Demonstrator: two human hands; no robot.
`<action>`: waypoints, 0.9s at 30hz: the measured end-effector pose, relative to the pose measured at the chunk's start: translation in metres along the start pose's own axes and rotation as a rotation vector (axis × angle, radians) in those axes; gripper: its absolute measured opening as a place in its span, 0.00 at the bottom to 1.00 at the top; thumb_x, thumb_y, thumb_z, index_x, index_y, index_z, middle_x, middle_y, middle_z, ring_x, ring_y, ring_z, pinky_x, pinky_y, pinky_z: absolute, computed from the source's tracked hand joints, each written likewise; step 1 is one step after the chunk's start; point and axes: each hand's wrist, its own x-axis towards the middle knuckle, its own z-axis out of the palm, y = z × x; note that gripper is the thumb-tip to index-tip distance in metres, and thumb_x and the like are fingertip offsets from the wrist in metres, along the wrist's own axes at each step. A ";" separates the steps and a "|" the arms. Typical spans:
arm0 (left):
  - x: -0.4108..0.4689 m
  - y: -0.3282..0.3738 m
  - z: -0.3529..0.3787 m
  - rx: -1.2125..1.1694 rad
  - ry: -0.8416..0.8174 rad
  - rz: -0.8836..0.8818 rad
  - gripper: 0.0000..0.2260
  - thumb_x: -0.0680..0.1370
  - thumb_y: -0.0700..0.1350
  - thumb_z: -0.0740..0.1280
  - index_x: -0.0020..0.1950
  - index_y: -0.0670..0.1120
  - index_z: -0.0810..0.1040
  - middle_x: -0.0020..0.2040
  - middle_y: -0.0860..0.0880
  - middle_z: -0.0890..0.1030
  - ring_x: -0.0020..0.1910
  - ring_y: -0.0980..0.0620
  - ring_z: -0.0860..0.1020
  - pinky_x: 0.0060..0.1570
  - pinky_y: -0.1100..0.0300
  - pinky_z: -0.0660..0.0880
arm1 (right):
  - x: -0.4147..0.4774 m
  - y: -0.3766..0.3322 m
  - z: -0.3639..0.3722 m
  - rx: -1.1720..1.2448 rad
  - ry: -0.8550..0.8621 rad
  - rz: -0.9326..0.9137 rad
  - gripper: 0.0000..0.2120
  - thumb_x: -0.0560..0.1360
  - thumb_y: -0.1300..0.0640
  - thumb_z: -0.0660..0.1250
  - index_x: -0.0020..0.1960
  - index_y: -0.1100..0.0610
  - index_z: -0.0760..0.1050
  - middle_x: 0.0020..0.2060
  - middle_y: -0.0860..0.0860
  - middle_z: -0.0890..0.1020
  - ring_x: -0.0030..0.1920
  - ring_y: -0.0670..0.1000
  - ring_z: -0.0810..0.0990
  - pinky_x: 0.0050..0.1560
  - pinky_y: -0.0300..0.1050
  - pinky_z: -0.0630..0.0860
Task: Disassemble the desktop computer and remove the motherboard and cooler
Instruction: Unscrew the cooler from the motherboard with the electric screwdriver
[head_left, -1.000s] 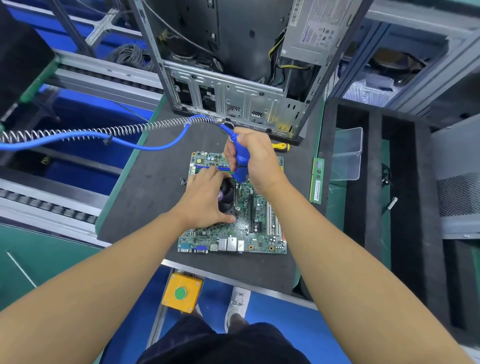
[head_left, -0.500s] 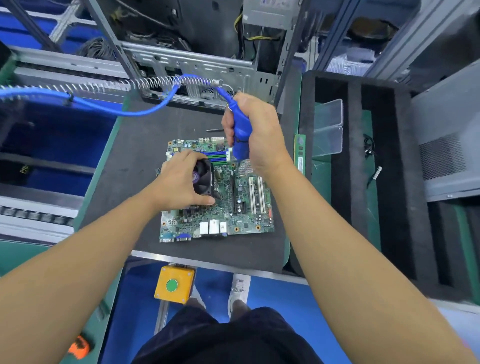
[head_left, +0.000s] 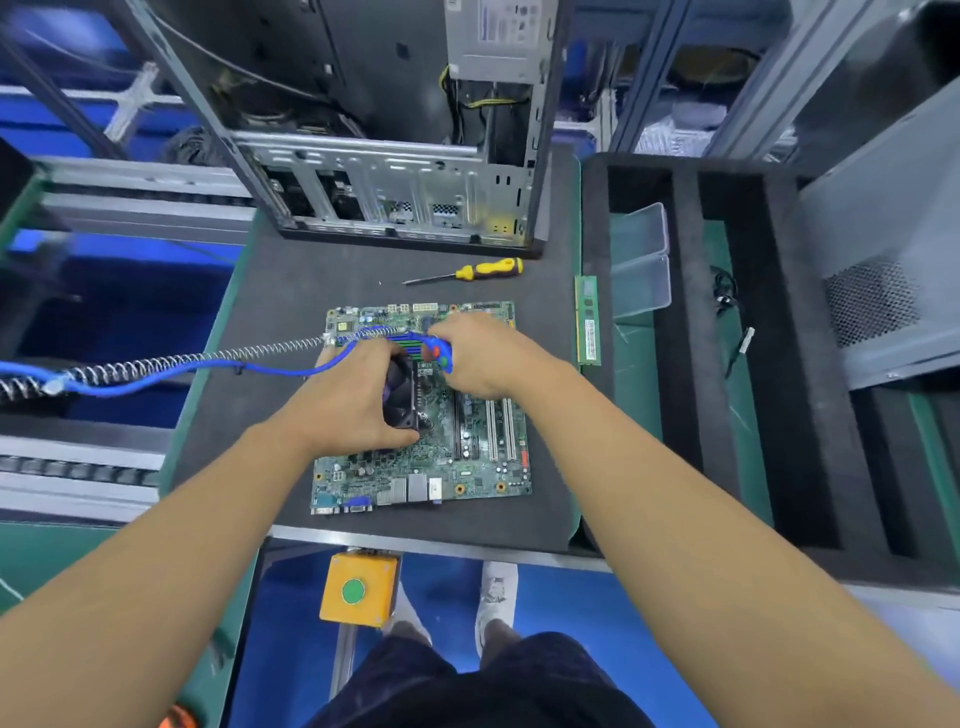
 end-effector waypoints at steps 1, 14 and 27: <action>0.000 0.001 0.000 0.017 -0.002 0.002 0.30 0.57 0.68 0.71 0.51 0.56 0.65 0.41 0.60 0.71 0.42 0.53 0.71 0.46 0.53 0.69 | 0.002 0.001 0.004 -0.020 -0.022 0.015 0.08 0.74 0.64 0.65 0.46 0.54 0.67 0.44 0.53 0.73 0.45 0.57 0.71 0.41 0.48 0.68; -0.006 -0.005 0.006 -0.096 0.042 -0.018 0.36 0.60 0.62 0.79 0.62 0.57 0.65 0.54 0.57 0.64 0.56 0.54 0.63 0.59 0.53 0.63 | 0.005 0.010 0.013 -0.235 -0.072 -0.050 0.05 0.75 0.64 0.64 0.44 0.57 0.69 0.34 0.49 0.67 0.44 0.56 0.71 0.40 0.47 0.65; 0.000 -0.002 0.000 -0.069 0.023 -0.012 0.35 0.57 0.66 0.76 0.56 0.57 0.66 0.47 0.59 0.66 0.51 0.56 0.65 0.53 0.54 0.60 | -0.014 -0.013 -0.018 0.385 0.191 -0.051 0.01 0.73 0.60 0.66 0.43 0.56 0.74 0.35 0.50 0.78 0.36 0.50 0.73 0.36 0.45 0.71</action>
